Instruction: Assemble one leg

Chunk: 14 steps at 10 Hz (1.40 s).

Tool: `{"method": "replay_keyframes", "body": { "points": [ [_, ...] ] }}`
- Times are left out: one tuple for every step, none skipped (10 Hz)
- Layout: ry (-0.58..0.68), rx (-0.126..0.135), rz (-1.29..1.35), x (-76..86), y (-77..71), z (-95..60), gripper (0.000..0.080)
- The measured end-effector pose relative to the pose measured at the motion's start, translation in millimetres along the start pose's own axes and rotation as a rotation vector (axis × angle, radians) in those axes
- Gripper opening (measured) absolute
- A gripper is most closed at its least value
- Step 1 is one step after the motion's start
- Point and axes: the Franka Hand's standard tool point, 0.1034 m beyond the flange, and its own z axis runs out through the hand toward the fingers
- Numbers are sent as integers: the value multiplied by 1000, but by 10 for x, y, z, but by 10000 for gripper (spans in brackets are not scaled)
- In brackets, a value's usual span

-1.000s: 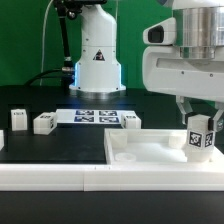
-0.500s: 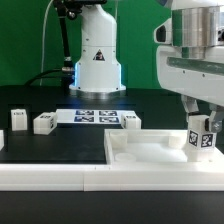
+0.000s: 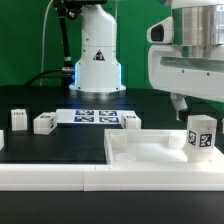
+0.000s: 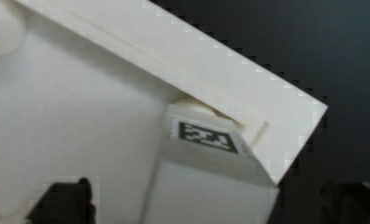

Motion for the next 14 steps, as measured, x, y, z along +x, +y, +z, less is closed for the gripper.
{"method": "replay_keyframes", "body": {
  "points": [
    [0,-1,-112,14,6,-3,647],
    [-1,-4,-207,8,5,-3,647],
    [-2,-5,-305,7,9,8,649],
    [-3,-7,-405,14,16,18,649],
    [0,-12,-479,3,14,24,649],
    [0,-19,-599,3,22,27,649],
    [11,-34,-689,-8,17,27,649],
    [31,-53,-745,-34,-6,23,649],
    [72,-60,-865,-28,-43,23,649],
    [89,-53,-907,-3,-37,15,649],
    [94,-54,-988,43,-11,18,649],
    [103,-50,-1043,50,-19,16,649],
    [103,-51,-1061,49,-21,19,649],
    [103,-51,-1060,51,-19,20,517]
  ]
}}
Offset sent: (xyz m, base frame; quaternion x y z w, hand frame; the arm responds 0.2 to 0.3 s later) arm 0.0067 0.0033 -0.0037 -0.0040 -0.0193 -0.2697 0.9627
